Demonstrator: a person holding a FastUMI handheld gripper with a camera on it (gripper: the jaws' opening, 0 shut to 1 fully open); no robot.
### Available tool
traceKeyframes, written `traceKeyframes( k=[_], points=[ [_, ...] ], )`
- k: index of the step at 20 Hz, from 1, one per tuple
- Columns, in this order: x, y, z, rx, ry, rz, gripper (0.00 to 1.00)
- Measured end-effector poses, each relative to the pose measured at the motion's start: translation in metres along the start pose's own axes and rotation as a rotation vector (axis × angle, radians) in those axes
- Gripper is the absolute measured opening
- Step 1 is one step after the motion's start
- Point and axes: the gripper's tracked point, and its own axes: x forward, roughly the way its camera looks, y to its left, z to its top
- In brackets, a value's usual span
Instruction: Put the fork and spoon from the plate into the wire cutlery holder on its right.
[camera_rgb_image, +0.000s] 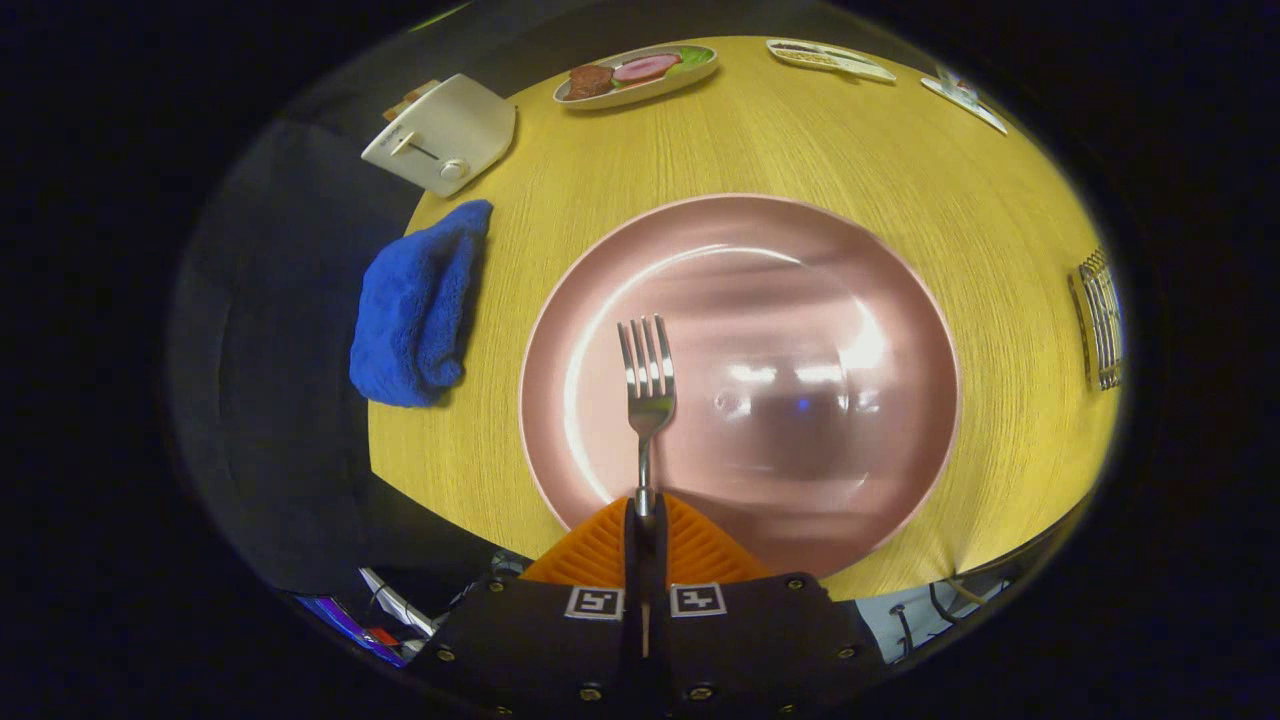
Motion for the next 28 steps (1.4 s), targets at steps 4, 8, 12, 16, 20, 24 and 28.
traceKeyframes(
  k=[4, 8, 12, 16, 20, 24, 28],
  points=[
    [-0.013, -0.003, 0.016, 0.027, -0.049, 0.017, 0.03],
    [-0.027, -0.008, 0.025, 0.071, -0.068, 0.034, 0.03],
    [-0.048, -0.019, 0.034, 0.108, -0.096, 0.047, 0.03],
    [-0.072, -0.036, 0.050, 0.154, -0.138, 0.055, 0.03],
    [-0.098, -0.057, 0.070, 0.206, -0.198, 0.054, 0.03],
    [-0.123, -0.084, 0.087, 0.267, -0.260, 0.045, 0.03],
    [-0.145, -0.114, 0.094, 0.307, -0.304, 0.024, 0.03]
  ],
)
